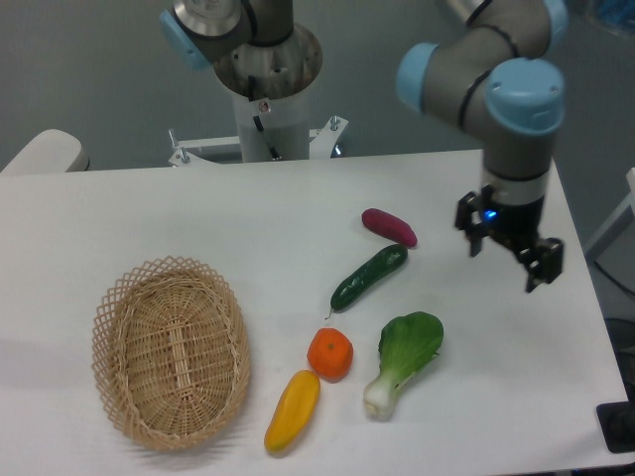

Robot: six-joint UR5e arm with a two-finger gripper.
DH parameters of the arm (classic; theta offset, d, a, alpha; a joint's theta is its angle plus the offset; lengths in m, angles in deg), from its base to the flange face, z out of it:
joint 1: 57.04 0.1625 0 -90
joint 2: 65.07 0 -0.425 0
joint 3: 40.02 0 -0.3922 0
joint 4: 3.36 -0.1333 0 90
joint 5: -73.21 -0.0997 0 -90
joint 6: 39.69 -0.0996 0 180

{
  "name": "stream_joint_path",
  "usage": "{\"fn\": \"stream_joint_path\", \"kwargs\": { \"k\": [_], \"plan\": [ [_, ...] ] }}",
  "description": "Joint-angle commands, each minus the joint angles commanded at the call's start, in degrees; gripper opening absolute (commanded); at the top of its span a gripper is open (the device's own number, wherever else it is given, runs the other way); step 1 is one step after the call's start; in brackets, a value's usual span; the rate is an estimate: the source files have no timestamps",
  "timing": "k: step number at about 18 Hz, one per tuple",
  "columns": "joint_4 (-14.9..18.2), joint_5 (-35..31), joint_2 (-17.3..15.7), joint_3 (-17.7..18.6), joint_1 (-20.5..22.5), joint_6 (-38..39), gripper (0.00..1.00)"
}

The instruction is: Place the cucumber on the table

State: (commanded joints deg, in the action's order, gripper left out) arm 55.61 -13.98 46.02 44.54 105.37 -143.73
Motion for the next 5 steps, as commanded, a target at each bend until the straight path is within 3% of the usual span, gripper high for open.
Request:
{"fn": "stream_joint_path", "kwargs": {
  "k": [5],
  "plan": [
    [1.8,0.8,-0.4,-0.2,2.5,-6.4,1.0]
  ]
}}
